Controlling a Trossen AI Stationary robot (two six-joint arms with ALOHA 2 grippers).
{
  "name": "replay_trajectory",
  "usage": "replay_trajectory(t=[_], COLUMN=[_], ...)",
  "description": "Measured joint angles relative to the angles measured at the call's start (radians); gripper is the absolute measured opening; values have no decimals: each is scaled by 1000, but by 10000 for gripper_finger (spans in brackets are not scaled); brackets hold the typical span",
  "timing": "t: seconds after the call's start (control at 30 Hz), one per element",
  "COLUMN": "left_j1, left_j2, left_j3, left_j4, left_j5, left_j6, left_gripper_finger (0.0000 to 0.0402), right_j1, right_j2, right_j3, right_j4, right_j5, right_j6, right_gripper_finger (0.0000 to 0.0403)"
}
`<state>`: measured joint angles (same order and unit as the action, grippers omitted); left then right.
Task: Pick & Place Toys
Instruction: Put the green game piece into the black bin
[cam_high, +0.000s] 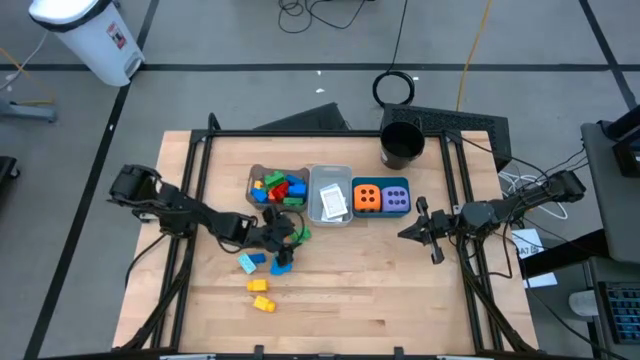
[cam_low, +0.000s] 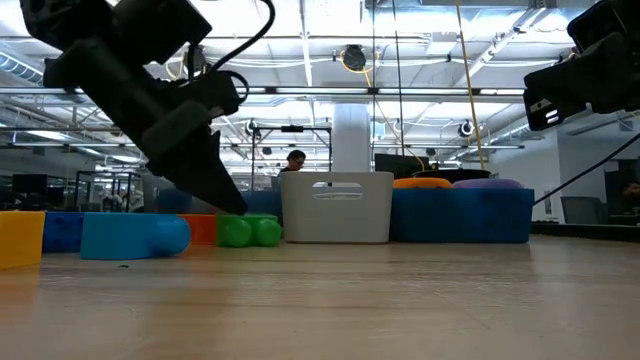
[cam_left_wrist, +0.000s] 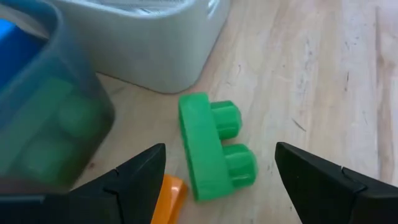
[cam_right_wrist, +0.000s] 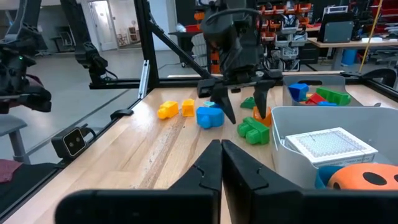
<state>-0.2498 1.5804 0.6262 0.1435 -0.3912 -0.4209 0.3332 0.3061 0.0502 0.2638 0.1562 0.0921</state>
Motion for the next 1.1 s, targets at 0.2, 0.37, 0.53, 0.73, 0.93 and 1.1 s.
replay_trajectory(t=[0.2,0.37,0.53,0.73,0.93,1.1], left_j1=[-3,-44,-99,-155,-166,-145], left_j2=[12,14,14,14,13,32], left_j3=[0,0,2,131,217,217], left_j4=[18,69,143,-79,-223,-212], left_j5=[101,228,252,147,23,-24], left_j6=[-28,2,50,143,403,551], left_gripper_finger=[310,310,310,310,310,310], right_j1=[0,0,0,0,0,0], right_j2=[0,0,0,0,0,0], right_j3=[0,0,0,0,0,0], right_j4=[0,0,0,0,0,0], right_j5=[0,0,0,0,0,0], right_j6=[0,0,0,0,0,0], right_gripper_finger=[3,1,4,1,4,2])
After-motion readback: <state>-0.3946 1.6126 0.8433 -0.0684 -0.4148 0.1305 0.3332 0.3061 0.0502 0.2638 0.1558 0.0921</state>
